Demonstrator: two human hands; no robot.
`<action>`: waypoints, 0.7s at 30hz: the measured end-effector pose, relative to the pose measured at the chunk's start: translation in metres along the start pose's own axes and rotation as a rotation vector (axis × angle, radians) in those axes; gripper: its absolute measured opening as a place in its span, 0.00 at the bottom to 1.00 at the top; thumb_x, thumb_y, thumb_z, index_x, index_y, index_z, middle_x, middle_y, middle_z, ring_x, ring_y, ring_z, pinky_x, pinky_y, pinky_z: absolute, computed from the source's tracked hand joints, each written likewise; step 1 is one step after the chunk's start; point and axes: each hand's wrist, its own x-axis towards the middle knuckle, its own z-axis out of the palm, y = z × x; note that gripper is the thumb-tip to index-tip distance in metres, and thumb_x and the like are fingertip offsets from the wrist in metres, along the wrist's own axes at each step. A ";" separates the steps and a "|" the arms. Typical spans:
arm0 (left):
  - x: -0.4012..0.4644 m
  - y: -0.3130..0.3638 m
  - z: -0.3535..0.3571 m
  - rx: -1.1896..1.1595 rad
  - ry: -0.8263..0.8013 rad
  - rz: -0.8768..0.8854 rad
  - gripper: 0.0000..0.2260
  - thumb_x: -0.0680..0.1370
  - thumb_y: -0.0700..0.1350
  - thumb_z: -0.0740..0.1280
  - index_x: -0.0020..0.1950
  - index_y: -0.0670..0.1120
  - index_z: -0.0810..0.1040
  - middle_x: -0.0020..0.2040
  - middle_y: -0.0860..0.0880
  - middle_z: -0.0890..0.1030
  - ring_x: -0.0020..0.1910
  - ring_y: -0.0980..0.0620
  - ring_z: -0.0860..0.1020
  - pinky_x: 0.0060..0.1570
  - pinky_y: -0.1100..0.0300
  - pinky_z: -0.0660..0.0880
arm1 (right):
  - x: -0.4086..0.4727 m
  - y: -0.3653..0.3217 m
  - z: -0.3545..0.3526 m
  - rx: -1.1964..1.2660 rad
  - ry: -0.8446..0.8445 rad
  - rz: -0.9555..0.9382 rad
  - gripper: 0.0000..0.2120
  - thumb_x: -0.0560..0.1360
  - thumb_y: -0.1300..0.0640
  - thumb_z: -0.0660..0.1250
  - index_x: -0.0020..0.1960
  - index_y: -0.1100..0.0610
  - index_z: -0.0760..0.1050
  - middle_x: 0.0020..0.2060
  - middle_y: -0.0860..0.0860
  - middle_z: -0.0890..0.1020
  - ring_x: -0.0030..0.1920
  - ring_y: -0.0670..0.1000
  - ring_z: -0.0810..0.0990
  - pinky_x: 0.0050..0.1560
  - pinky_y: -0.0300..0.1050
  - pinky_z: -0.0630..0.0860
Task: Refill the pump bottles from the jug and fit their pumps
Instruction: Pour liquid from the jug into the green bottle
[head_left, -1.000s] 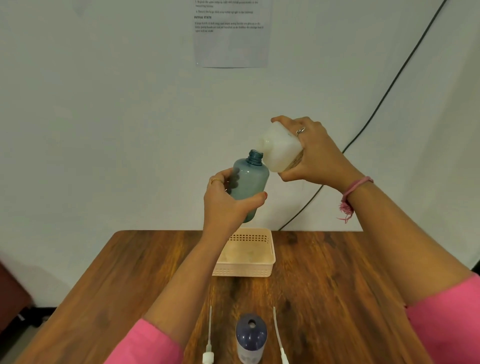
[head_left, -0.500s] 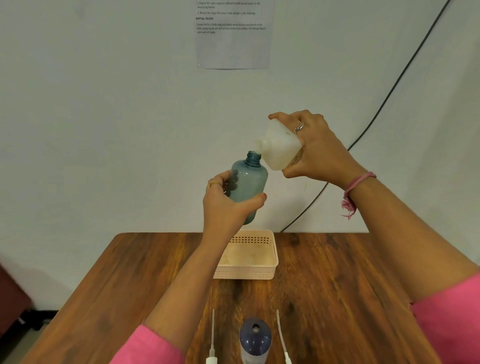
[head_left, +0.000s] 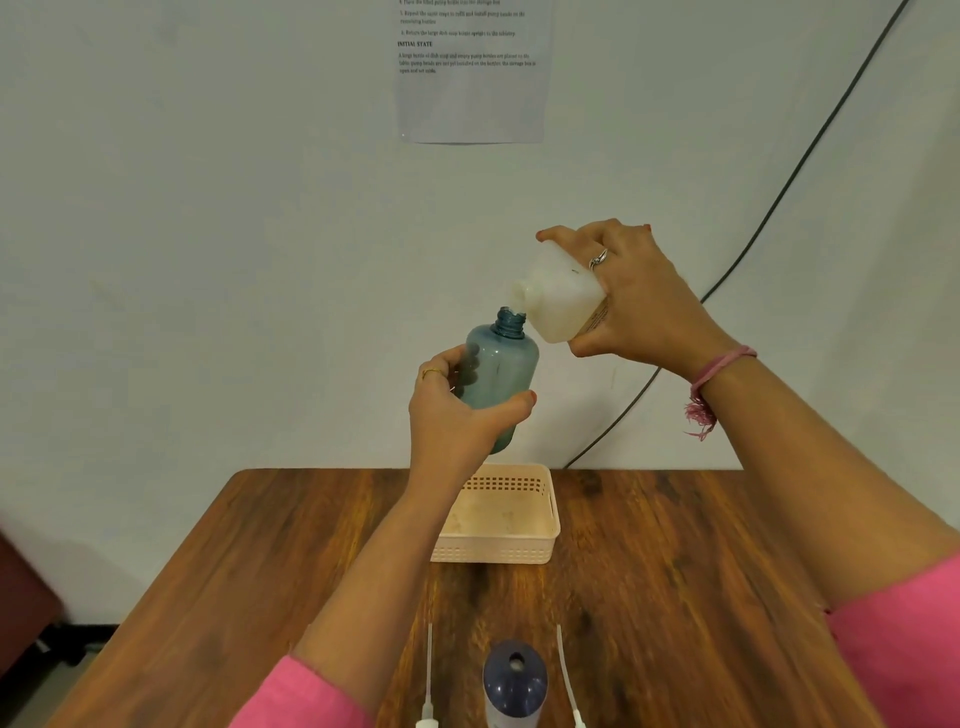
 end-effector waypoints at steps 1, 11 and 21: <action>0.000 0.000 0.000 0.002 0.001 0.003 0.34 0.65 0.45 0.79 0.67 0.50 0.67 0.59 0.54 0.72 0.56 0.55 0.73 0.37 0.73 0.73 | 0.000 -0.001 -0.001 -0.004 0.000 -0.002 0.47 0.59 0.55 0.78 0.73 0.48 0.62 0.60 0.55 0.72 0.57 0.50 0.63 0.60 0.54 0.67; 0.002 -0.001 -0.005 0.002 0.005 0.015 0.35 0.65 0.45 0.80 0.67 0.49 0.68 0.60 0.53 0.72 0.56 0.55 0.73 0.35 0.79 0.73 | 0.003 -0.005 -0.004 -0.013 -0.009 0.004 0.47 0.58 0.54 0.78 0.73 0.47 0.61 0.61 0.54 0.71 0.58 0.51 0.64 0.62 0.56 0.67; 0.002 -0.001 -0.009 0.011 0.007 0.017 0.35 0.65 0.46 0.80 0.68 0.49 0.68 0.59 0.54 0.72 0.52 0.58 0.73 0.35 0.74 0.73 | 0.005 -0.009 -0.005 -0.010 0.010 -0.006 0.47 0.58 0.55 0.78 0.73 0.48 0.63 0.60 0.54 0.72 0.55 0.50 0.63 0.61 0.56 0.67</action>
